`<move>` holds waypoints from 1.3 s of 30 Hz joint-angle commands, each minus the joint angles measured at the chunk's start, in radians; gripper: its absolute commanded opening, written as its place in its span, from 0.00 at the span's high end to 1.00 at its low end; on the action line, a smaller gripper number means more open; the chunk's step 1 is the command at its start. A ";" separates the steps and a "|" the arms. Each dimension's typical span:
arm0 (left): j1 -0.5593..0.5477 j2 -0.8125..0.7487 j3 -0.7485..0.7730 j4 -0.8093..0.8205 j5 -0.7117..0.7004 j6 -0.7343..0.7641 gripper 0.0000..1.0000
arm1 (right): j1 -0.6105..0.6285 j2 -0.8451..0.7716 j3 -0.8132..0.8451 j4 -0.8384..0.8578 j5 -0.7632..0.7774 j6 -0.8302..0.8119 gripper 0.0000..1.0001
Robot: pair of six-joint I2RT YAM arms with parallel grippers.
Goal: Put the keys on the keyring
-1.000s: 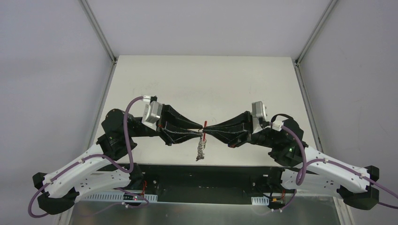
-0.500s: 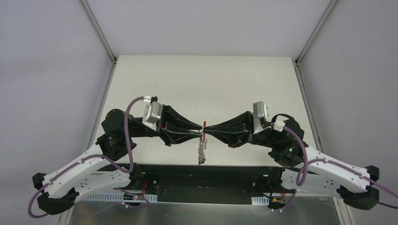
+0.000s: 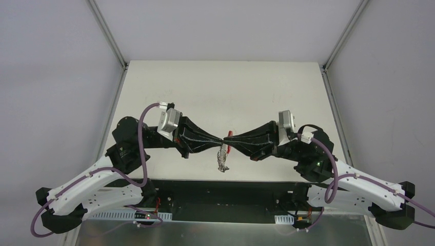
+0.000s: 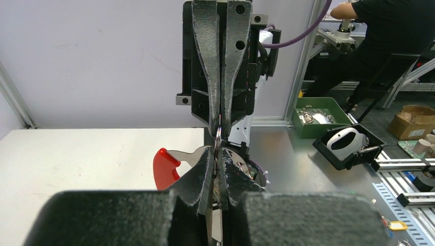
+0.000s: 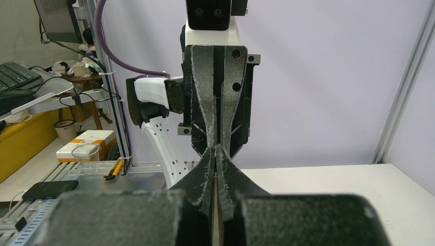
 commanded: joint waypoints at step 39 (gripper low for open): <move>-0.005 0.090 0.158 -0.638 0.137 0.034 1.00 | 0.003 0.116 0.317 -0.974 -0.121 -0.029 0.60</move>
